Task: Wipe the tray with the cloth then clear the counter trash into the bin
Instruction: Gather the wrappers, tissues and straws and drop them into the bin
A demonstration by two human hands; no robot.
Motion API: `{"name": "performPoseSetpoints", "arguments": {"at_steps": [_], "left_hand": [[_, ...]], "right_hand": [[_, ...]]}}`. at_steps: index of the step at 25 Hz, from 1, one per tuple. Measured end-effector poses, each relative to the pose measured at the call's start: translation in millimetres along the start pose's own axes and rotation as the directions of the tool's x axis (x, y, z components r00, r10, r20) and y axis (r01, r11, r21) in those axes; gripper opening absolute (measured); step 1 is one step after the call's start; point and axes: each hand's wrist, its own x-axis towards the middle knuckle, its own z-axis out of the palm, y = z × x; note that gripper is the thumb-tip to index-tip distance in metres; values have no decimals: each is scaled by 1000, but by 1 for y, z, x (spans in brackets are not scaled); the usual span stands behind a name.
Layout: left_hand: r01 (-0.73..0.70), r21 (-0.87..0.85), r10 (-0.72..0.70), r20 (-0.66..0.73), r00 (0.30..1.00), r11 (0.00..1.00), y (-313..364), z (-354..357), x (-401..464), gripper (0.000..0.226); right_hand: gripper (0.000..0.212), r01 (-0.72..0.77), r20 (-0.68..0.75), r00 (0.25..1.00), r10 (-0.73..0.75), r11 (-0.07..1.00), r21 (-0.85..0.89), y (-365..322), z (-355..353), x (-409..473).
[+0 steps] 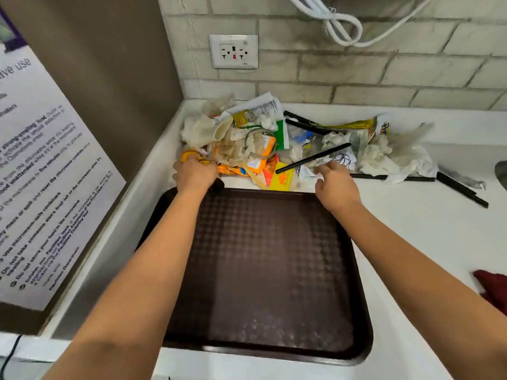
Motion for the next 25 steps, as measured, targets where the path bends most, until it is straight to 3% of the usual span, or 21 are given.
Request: {"name": "performPoseSetpoints", "arguments": {"at_steps": [6,12,16,20,22,24,25], "left_hand": [[117,-59,-116,8,993,991,5,20,31,61],[162,-283,-146,78,986,945,1,23,46,81],[163,-376,-152,57,987,912,0,18,40,72],[99,-452,-136,-49,990,887,-7,4,15,76],[75,-526,-122,-55,991,847,-7,-7,-5,76],[25,-587,-62,-44,997,809,-8,-15,-31,76],[-9,-600,-7,-25,1000,800,-7,-18,-46,78]], "right_hand": [[46,97,119,990,-79,983,-156,-13,25,52],[43,125,153,985,-82,945,-302,-11,41,76],[35,151,127,985,-117,938,-311,-7,41,74],[30,261,-86,957,-275,954,-147,-11,22,54],[24,396,-312,862,-400,915,-78,-17,9,34],[20,451,-499,775,-387,893,8,-21,-1,10],[20,441,-551,770,-322,892,95,-24,-5,-3]]}}
